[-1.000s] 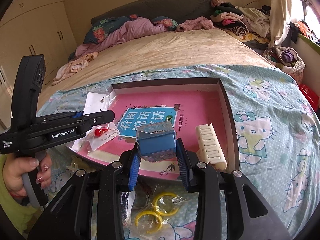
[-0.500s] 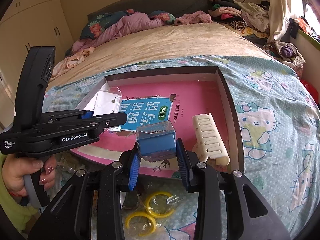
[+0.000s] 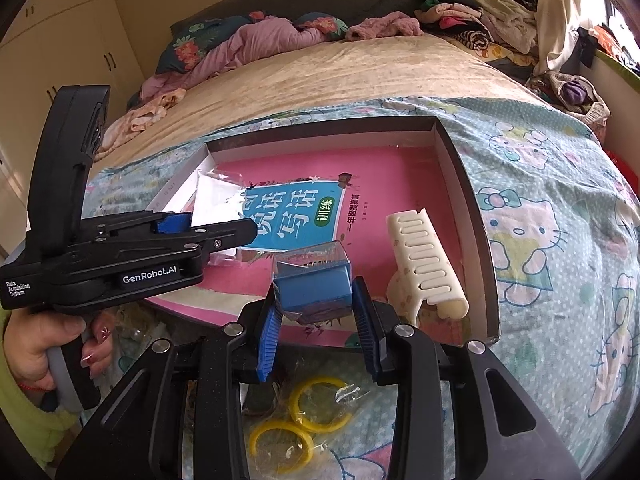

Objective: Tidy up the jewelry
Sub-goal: 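Carry both held items over the pink box and release them inside, then withdraw both open tools from the box back over the jewelry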

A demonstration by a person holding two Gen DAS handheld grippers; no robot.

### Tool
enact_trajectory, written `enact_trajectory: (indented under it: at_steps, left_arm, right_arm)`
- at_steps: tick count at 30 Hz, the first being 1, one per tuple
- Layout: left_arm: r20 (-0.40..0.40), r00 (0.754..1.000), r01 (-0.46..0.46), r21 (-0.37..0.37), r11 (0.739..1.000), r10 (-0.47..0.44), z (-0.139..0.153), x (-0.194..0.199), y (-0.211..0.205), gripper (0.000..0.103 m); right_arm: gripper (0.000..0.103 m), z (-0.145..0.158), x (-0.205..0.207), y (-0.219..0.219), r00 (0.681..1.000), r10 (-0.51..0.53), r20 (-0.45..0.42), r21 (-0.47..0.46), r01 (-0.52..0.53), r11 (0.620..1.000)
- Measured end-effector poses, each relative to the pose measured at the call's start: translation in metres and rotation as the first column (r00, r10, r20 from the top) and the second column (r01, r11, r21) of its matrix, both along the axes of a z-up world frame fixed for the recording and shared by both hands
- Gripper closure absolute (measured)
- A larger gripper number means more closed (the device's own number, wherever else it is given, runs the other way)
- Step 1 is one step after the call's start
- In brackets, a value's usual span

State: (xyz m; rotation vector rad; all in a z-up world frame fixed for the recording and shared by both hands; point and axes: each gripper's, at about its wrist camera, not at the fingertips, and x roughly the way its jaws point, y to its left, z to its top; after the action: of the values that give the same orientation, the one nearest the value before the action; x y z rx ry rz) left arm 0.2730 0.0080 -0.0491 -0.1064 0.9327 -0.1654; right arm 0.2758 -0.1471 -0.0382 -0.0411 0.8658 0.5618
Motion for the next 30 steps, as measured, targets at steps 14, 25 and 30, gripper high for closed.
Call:
enact_trajectory:
  at_steps: [14,25,30]
  left_arm:
    - [0.026,0.999,-0.026,0.017,1.0,0.026,0.014,-0.012,0.005,0.047]
    - [0.06,0.996,-0.063,0.017,0.998,0.062,0.034,-0.034,0.012,0.028]
    - [0.09,0.994,-0.07,0.015,0.997,0.068,0.047,-0.047,0.012,0.018]
  right_arm:
    - [0.056,0.015,-0.015,-0.011,1.0,-0.02,0.014,0.046,0.019,0.999]
    - [0.028,0.039,-0.034,-0.033,0.996,-0.079,0.041,0.118,0.074,0.99]
    - [0.024,0.052,-0.041,-0.04,0.994,-0.096,0.06,0.144,0.087,0.986]
